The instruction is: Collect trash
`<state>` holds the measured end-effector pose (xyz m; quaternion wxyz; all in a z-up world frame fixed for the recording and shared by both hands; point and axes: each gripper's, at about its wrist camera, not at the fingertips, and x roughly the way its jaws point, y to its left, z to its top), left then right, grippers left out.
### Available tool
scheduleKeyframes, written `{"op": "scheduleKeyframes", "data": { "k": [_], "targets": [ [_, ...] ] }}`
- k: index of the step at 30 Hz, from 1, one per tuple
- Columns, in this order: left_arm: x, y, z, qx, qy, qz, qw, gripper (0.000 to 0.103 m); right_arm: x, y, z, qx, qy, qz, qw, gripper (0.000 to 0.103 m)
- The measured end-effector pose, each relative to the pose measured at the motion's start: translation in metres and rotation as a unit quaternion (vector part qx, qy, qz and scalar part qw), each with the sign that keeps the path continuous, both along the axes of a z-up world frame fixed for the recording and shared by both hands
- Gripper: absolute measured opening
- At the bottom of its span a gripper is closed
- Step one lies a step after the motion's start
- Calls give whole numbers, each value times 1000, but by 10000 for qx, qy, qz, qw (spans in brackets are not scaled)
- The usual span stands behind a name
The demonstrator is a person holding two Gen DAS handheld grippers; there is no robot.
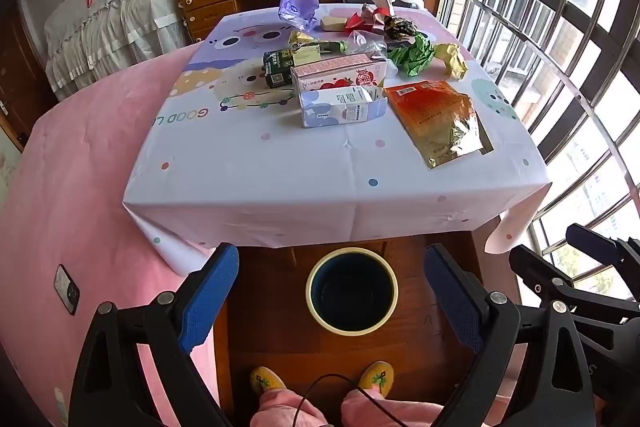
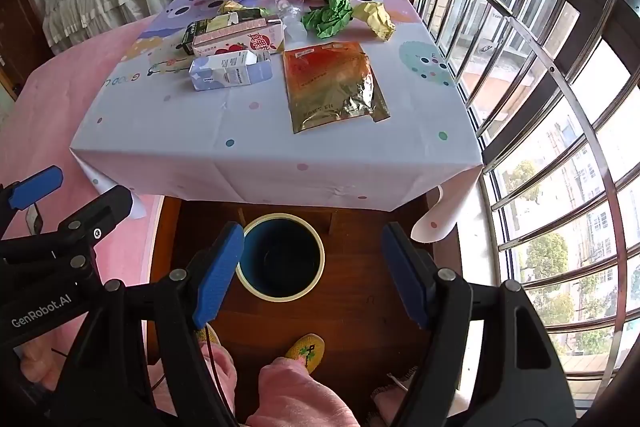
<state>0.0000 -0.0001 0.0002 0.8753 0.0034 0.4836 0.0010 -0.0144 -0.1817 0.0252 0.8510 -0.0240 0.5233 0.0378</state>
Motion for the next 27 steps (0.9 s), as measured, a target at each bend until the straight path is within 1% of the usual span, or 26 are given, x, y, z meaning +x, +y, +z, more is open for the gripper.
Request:
{"op": "scheduleKeyframes", "data": {
  "k": [9,13,16,17,27],
  "targets": [
    [5,-1,5,-43,-27,4,10000,95,0,1,0,-30,3,11,10000,69],
    [7,0,9,-89,-59,-5,9999,92,4,5,1,-23,9,21,10000,69],
    [2,6,6,-130,-71,0,9999,92,5,6,3,-34,26,35,10000,69],
    [2,8,6,-134,-66,3,9999,92,6,13,0,-54,5,65,10000,69],
    [4,9,6,-141,-79,17,9999,92,5,12,-1,-65,-19,84,9999,69]
  ]
}}
